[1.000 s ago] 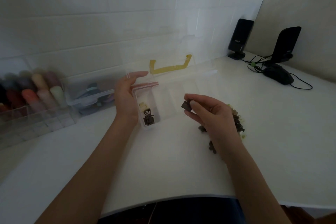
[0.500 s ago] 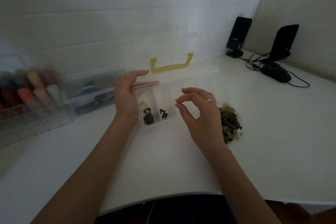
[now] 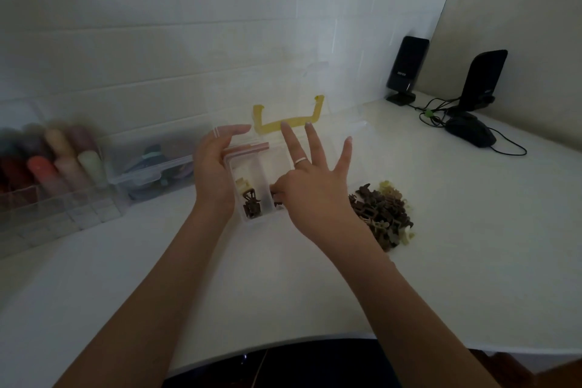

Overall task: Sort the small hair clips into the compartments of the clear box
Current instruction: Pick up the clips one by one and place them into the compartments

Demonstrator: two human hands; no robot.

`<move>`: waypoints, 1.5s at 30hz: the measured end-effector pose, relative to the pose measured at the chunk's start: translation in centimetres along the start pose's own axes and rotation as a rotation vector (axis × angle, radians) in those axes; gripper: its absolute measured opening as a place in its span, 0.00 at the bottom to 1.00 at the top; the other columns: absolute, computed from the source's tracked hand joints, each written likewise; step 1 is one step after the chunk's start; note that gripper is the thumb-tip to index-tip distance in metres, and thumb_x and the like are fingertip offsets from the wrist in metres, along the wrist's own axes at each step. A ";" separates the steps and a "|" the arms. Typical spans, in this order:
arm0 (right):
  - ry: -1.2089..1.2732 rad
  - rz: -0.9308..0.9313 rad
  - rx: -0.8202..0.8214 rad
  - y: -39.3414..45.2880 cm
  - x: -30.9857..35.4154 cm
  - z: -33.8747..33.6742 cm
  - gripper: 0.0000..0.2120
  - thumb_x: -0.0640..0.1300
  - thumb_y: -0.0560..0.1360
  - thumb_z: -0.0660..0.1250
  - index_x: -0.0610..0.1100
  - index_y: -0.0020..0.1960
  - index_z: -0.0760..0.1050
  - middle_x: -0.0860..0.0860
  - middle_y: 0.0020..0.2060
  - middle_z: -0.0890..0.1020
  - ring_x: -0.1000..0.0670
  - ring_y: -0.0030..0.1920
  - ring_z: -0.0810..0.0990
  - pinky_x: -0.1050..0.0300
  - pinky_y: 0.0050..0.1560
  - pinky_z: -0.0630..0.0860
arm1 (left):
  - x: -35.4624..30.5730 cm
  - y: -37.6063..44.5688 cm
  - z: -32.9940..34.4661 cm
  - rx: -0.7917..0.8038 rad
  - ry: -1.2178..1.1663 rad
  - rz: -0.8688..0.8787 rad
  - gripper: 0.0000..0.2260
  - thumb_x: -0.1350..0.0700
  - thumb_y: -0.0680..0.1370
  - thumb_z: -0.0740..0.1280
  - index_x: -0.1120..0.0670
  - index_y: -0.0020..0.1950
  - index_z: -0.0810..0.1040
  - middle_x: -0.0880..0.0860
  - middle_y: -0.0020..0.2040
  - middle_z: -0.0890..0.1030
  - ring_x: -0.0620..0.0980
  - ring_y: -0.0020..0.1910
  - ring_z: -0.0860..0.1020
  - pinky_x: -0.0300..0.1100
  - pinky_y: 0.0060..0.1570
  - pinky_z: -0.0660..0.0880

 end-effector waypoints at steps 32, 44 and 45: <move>0.617 0.057 -0.575 -5.6 -6.4 -1.5 0.03 0.41 0.73 0.69 0.48 0.45 0.80 0.54 0.34 0.76 0.58 0.35 0.70 0.62 0.35 0.70 | 0.9 0.8 -0.5 -0.033 0.002 0.027 0.11 0.55 0.73 0.63 0.52 0.40 0.86 0.58 0.52 0.79 0.66 0.63 0.74 0.65 0.69 0.64; 0.368 0.306 -0.164 -6.5 -8.2 4.5 0.13 0.49 0.76 0.61 0.52 0.59 0.77 0.57 0.65 0.73 0.57 0.68 0.66 0.48 0.74 0.43 | 0.8 0.5 -0.5 -0.066 -0.026 0.015 0.11 0.50 0.68 0.65 0.53 0.40 0.86 0.59 0.55 0.78 0.68 0.64 0.73 0.65 0.69 0.65; 0.387 0.299 -0.184 -6.2 -8.1 4.4 0.10 0.47 0.75 0.63 0.50 0.54 0.79 0.56 0.62 0.75 0.56 0.66 0.69 0.48 0.74 0.46 | 0.7 0.5 -0.5 -0.065 -0.020 0.013 0.12 0.49 0.67 0.66 0.53 0.40 0.86 0.60 0.55 0.78 0.68 0.64 0.73 0.65 0.69 0.65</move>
Point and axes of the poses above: each hand's wrist, its own y-axis towards the middle knuckle, its own z-axis out of the palm, x = y × z, the point moved 5 cm from there along y, towards the middle knuckle
